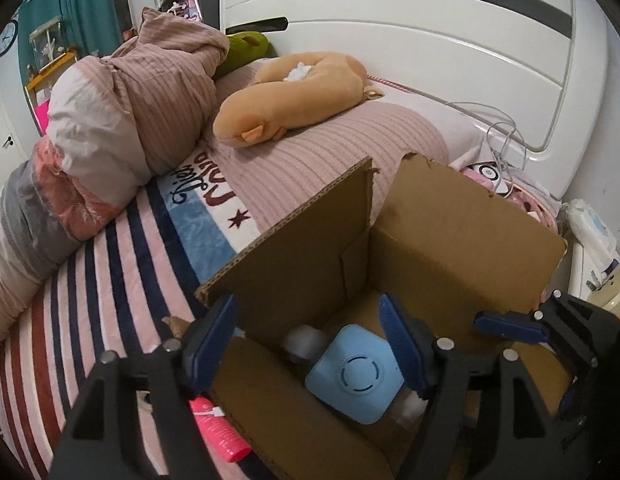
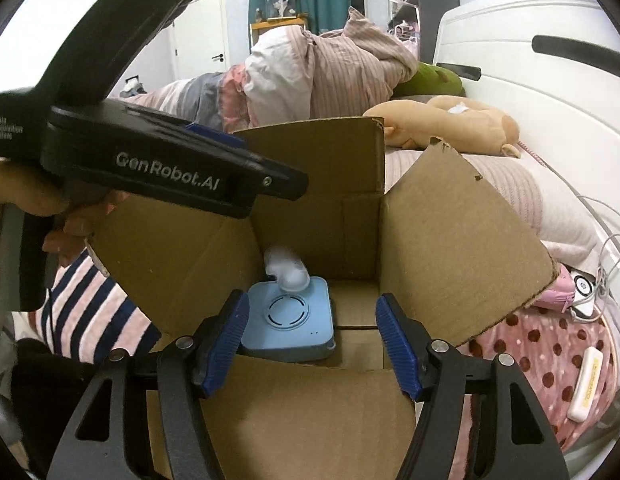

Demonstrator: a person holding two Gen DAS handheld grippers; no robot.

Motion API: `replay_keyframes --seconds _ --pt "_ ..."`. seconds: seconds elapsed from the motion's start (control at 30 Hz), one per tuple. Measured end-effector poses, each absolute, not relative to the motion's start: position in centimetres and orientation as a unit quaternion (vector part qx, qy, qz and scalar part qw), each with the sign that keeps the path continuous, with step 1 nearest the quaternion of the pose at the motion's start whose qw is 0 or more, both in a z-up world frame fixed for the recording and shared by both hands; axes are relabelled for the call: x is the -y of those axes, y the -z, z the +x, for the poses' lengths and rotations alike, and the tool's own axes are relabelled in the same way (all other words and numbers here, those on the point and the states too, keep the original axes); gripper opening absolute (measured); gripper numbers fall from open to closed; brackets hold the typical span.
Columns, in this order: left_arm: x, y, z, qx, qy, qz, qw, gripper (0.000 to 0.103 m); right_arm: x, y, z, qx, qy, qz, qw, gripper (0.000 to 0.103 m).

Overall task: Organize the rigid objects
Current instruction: 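Move both open grippers back over the remaining items, then close the right gripper around the pink bottle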

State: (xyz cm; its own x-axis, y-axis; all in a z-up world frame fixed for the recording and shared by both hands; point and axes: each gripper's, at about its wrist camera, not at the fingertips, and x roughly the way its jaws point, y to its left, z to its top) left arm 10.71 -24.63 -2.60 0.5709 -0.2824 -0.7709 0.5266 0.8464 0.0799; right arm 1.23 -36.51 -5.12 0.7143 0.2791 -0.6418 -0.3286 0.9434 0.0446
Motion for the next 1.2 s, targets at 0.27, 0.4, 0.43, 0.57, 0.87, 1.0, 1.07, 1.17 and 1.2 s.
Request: replay_keyframes --seconds 0.27,0.4,0.43,0.57,0.87,1.0,1.07,1.17,1.2 --pt "20.5 -0.9 8.5 -0.363 0.233 0.11 0.895 0.07 35.7 3.4 0.1 -0.319 -0.181 -0.026 0.93 0.063" --pt "16.6 -2.5 7.0 -0.343 0.212 0.092 0.91 0.071 34.2 1.4 -1.0 -0.287 -0.196 -0.022 0.937 0.063" --pt "15.5 -2.7 6.7 -0.339 0.208 0.087 0.913 0.071 33.5 0.8 -1.3 -0.28 -0.201 -0.023 0.938 0.063" --pt "9.9 -2.7 5.2 -0.324 0.167 0.07 0.929 0.071 30.1 -1.0 -2.3 -0.254 -0.228 -0.04 0.939 0.063" --pt "-0.5 2.7 4.3 -0.337 0.096 0.033 0.936 0.074 20.2 1.2 -1.6 -0.296 -0.311 -0.081 0.899 0.063" --pt "-2.6 6.0 5.5 -0.351 0.098 0.021 0.931 0.074 16.8 3.3 -2.3 -0.286 -0.281 -0.159 0.902 0.065" --pt "-3.2 7.4 6.3 -0.358 0.106 0.013 0.928 0.074 15.7 3.9 -2.4 -0.28 -0.267 -0.192 0.902 0.065" --pt "-3.4 8.8 7.9 -0.371 0.109 0.012 0.922 0.074 14.7 4.4 -1.8 -0.288 -0.272 -0.193 0.898 0.064" --pt "-3.3 9.1 8.4 -0.371 0.113 0.014 0.922 0.074 14.5 4.4 -1.4 -0.291 -0.272 -0.194 0.896 0.064"
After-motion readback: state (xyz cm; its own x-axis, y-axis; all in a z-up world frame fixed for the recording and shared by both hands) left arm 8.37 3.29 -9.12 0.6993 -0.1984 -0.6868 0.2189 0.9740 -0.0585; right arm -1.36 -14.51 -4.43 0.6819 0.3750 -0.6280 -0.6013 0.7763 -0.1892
